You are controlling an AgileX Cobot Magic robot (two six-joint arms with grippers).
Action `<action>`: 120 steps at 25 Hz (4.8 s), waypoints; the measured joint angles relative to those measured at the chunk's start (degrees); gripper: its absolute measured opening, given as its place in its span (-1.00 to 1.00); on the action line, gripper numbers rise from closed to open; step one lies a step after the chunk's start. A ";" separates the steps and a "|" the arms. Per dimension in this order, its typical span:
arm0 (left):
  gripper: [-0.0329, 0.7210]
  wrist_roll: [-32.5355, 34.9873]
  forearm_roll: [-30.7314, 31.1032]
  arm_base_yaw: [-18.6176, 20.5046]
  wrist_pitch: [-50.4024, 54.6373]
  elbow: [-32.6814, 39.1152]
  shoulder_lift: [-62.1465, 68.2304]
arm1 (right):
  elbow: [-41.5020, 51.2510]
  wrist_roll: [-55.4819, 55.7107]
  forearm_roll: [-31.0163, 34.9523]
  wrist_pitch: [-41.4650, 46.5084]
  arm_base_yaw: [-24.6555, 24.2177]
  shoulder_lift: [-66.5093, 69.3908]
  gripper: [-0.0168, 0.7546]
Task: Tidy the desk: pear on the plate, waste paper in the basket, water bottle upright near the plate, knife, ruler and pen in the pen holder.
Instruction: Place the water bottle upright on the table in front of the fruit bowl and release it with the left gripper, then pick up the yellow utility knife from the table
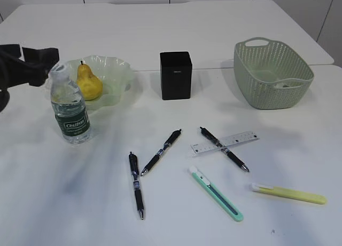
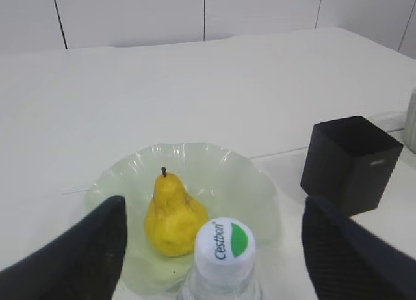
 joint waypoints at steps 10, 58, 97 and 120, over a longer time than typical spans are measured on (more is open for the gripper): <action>0.66 0.00 -0.20 0.00 23.35 0.10 -21.00 | 0.00 -2.57 0.11 0.00 0.00 0.00 0.00; 0.66 -5.20 4.59 0.00 105.16 -16.57 -22.72 | 18.82 -39.85 13.37 -2.10 7.73 -0.97 0.00; 0.66 -5.20 6.83 0.00 105.16 -16.57 -22.72 | 18.82 -65.56 9.55 -24.65 11.06 20.42 0.00; 0.66 -5.20 6.83 0.00 105.16 -16.57 -22.72 | 23.01 -71.15 12.27 -29.59 11.06 21.28 0.00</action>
